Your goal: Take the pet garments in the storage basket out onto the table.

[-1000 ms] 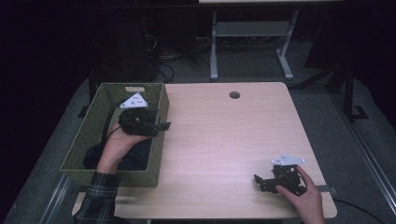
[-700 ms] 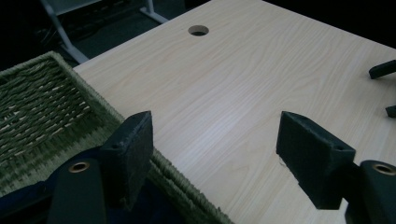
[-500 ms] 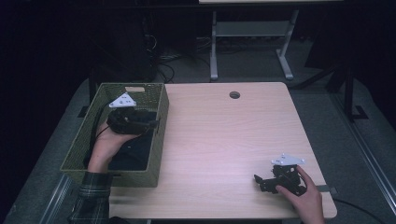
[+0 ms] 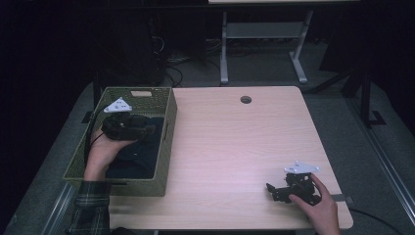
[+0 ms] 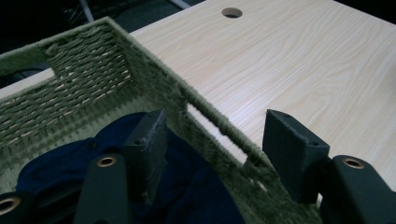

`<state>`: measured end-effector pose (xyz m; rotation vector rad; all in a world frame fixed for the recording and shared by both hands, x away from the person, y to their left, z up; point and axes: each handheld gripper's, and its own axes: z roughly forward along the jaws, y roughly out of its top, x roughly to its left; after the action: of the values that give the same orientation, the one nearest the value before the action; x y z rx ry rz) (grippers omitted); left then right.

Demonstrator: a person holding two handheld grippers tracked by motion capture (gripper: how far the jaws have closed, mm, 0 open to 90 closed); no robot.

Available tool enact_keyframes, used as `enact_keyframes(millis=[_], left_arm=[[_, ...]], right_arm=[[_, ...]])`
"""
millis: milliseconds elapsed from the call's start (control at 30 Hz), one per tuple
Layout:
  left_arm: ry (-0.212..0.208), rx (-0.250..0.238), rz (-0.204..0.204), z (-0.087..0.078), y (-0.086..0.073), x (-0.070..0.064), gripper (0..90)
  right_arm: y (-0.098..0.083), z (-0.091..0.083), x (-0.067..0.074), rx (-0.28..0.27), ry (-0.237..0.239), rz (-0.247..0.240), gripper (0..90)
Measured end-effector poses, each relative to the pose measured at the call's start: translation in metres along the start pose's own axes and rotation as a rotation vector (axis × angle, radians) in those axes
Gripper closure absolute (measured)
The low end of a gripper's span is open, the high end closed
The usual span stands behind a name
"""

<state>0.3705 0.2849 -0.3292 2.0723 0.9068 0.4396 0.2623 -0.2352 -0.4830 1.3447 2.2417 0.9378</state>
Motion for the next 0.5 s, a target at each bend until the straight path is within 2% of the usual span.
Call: enact_keyframes(millis=[233,500], left_arm=[[0.034,0.014,-0.032,-0.002,-0.008,0.010,40.6],[0.055,0.043,-0.051,-0.002,-0.017,0.021,40.6]], right_arm=[[0.000,0.000,0.000,0.000,0.000,0.000,0.5],[0.000,0.000,0.000,0.003,0.001,0.004,0.5]])
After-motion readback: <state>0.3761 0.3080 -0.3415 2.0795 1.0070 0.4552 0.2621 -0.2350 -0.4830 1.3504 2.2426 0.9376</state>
